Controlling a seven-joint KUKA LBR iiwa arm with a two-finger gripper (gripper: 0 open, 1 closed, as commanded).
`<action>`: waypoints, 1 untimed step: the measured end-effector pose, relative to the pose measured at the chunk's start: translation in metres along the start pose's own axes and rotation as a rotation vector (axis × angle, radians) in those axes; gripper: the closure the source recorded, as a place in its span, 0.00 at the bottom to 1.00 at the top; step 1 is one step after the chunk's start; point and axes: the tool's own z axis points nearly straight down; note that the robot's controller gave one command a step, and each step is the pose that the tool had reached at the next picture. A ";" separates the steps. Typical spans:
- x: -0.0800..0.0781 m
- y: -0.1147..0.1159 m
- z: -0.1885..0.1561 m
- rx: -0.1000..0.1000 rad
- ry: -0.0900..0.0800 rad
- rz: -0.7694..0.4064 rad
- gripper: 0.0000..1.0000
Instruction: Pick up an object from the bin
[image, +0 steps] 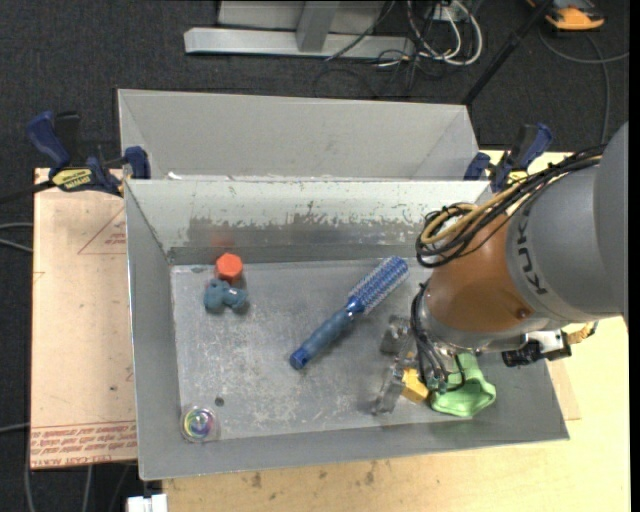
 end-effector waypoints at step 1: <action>-0.006 -0.051 -0.031 0.001 -0.003 -0.283 0.00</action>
Offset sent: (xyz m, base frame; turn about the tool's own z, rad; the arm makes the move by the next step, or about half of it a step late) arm -0.0122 -0.0480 0.0309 -0.2872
